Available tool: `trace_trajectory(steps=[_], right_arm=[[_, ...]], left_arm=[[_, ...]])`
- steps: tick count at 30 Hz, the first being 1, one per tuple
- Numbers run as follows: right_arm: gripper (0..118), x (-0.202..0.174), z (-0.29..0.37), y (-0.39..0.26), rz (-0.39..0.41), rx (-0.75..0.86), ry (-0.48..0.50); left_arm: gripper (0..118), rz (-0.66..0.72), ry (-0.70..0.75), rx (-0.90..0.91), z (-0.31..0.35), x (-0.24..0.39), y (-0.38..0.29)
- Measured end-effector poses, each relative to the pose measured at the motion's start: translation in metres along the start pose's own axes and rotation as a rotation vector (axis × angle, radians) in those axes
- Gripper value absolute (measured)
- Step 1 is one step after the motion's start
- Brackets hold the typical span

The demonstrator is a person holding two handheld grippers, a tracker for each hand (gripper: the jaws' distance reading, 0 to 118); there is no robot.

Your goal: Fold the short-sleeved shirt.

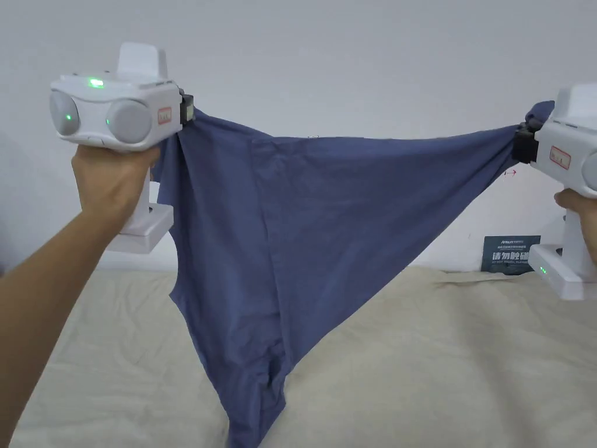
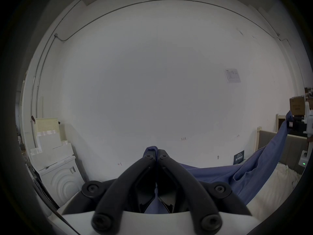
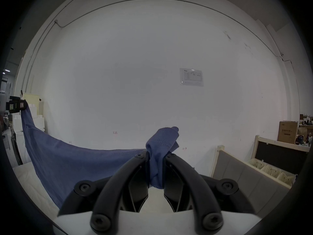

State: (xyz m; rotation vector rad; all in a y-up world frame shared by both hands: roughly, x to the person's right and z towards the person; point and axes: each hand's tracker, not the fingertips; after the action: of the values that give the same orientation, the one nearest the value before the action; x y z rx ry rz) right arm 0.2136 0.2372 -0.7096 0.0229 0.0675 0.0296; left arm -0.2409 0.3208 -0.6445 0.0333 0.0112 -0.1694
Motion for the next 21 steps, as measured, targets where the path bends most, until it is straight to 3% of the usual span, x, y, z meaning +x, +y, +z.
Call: trace_trajectory(steps=[8,21], right_arm=[[11,-0.001,0.023,-0.11,0.008,-0.165,0.029],[11,0.003,0.166,-0.305,-0.011,-0.521,0.084]], left_arm=[[0,0.08,-0.046,-0.199,0.008,0.018,-0.126],[0,0.162,-0.084,-0.533,0.121,0.037,-0.328]])
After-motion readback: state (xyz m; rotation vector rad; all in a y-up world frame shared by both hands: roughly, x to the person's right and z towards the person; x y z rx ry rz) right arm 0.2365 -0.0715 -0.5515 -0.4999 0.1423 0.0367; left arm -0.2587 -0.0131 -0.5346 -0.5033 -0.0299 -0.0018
